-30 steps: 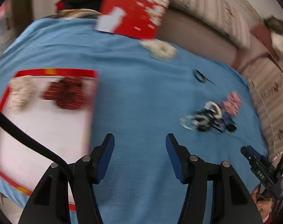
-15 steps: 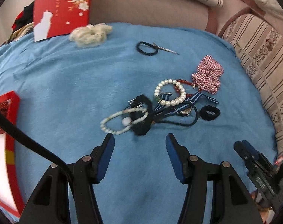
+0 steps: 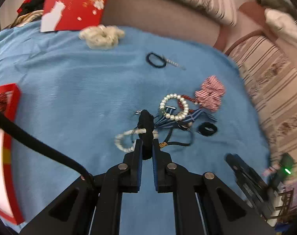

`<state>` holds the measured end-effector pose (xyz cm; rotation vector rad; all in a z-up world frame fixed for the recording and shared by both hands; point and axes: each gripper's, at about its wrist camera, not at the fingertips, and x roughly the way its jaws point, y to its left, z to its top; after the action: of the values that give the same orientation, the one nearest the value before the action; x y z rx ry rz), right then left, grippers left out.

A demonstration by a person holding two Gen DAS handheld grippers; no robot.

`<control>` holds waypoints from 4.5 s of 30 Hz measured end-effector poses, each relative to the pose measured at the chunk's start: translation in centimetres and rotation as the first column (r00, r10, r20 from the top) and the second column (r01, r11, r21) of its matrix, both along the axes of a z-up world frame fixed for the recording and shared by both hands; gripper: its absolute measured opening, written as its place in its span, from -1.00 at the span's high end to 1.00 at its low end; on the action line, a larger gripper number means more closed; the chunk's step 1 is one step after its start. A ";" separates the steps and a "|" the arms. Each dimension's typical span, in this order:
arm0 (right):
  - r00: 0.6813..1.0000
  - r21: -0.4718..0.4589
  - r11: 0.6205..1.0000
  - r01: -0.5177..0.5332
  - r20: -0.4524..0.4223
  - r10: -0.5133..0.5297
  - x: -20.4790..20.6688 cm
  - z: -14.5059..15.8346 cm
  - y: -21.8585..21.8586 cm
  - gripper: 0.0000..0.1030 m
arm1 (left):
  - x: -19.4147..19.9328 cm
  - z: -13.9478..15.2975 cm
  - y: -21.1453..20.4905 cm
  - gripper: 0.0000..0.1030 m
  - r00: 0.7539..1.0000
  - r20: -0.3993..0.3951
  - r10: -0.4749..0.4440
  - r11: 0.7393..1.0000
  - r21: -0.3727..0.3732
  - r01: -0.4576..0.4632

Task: Organize jewelry
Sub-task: 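Return left tool to the pile and grasp a black hair tie, then grasp white pearl bracelet with right tool while left tool holds hair tie, then lower hair tie and pearl bracelet into the tray and open both tools, then move left tool to the pile and grasp the black cord lanyard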

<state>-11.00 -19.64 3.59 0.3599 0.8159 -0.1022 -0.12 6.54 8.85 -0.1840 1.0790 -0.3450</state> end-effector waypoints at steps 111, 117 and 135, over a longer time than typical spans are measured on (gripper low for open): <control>0.885 -0.111 0.881 -0.459 -0.148 0.442 1.7 3.4 20.9 0.04 | -11.0 1.7 20.5 0.15 0.991 0.082 0.109 0.989 0.093 -0.116; 0.932 -0.084 0.936 -0.342 -0.155 0.327 -0.4 2.0 14.3 0.04 | -10.1 -3.6 11.9 0.18 0.987 -0.028 -0.161 0.949 0.271 0.163; 0.980 0.014 0.987 -0.161 -0.114 0.161 -2.0 0.3 5.8 0.04 | 3.2 -1.6 7.1 0.84 0.998 -0.058 0.032 0.997 0.072 -0.028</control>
<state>-13.04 -13.82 3.86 0.2928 0.9566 0.0307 3.05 13.63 7.27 -0.1471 1.1439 -0.2753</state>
